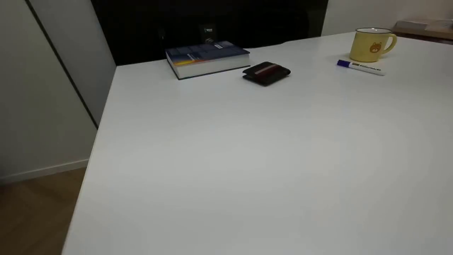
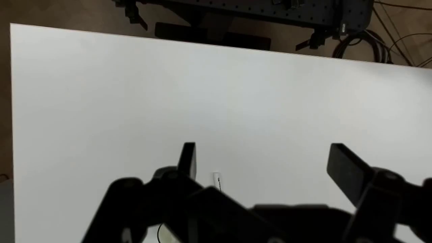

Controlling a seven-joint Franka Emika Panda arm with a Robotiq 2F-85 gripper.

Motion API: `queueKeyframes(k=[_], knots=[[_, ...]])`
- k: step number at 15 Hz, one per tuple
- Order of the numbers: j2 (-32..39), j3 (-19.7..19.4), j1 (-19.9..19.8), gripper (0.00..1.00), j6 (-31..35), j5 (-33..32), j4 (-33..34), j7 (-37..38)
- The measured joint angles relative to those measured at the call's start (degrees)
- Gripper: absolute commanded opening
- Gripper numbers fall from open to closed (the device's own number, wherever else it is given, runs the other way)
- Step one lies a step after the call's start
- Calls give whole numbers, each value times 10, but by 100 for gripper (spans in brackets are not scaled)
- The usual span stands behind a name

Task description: Pick up the marker from the table and put it in the cup

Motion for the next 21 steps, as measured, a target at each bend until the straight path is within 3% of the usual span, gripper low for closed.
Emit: queueKeyframes(k=[7,17,21], knots=[[0,1,0,100,14,1,-5,-10],[46,1,0,100,199,3,-73,-47],[53,2,0,100,204,3,-76,-49]])
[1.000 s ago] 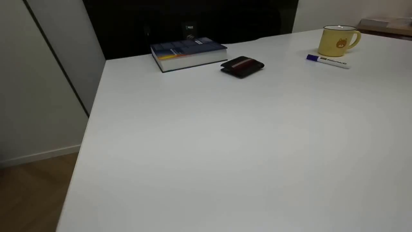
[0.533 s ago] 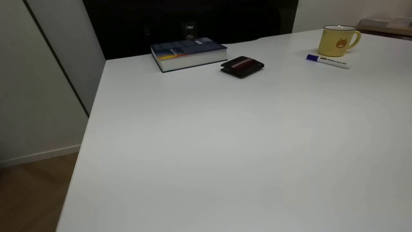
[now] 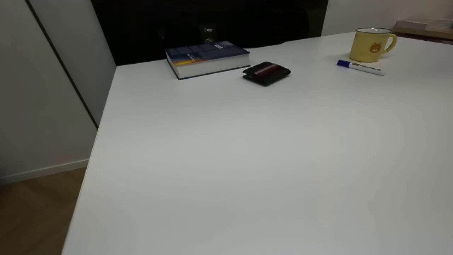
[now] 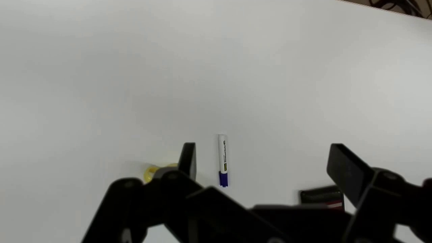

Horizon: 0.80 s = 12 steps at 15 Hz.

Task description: Pick up the marker from the table and put it in the cup

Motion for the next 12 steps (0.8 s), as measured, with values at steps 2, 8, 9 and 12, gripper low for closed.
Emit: queueKeyframes(k=[2,8,9,12], knots=[[-3,0,0,100,0,0,0,0],[11,0,-1,100,45,-7,0,-1],[19,0,-1,100,65,-11,0,-2],[52,-2,-4,100,125,-14,6,-22]])
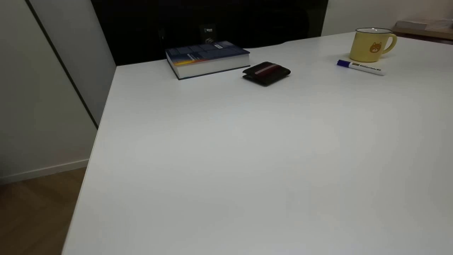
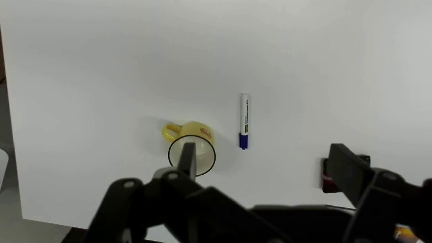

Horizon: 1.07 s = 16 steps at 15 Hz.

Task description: Pick up the marker from the table and put it in the cup

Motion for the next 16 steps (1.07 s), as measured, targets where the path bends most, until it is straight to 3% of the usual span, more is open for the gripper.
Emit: queueKeyframes(k=[7,16], knots=[[114,-3,-9,100,75,3,65,-57],[253,26,-15,100,76,6,189,-69]])
